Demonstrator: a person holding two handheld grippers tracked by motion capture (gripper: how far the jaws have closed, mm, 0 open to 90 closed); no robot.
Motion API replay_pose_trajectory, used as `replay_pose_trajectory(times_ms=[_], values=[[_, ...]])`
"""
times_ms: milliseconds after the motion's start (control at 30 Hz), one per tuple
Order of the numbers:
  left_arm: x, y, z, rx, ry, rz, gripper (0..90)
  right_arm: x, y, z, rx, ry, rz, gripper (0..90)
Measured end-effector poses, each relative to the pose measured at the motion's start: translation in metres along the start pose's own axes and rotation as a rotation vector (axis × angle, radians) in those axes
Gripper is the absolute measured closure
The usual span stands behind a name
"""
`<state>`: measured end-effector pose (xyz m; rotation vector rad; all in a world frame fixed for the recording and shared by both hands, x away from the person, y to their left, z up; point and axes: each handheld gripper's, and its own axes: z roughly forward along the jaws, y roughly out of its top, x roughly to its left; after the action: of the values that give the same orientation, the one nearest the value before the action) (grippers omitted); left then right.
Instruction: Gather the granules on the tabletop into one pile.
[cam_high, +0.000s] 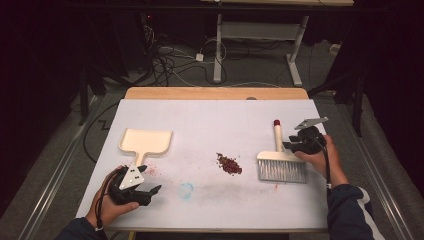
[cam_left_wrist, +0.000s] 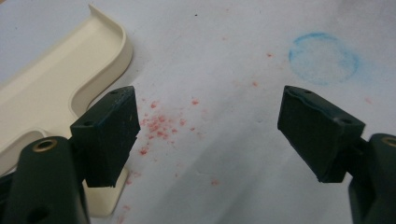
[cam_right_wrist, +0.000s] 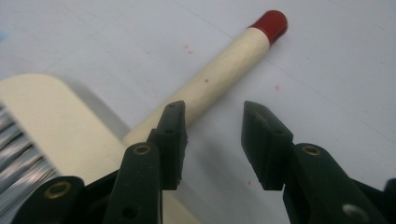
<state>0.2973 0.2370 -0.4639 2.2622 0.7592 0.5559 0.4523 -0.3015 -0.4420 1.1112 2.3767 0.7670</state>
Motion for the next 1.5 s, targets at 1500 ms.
replay_pose_trajectory(times_ms=[1500], values=[[-0.003, 0.001, -0.005, -0.019, 0.039, 0.023, 20.1, 0.057, 0.017, -0.083, -0.513, -0.085, 0.048, 33.2]])
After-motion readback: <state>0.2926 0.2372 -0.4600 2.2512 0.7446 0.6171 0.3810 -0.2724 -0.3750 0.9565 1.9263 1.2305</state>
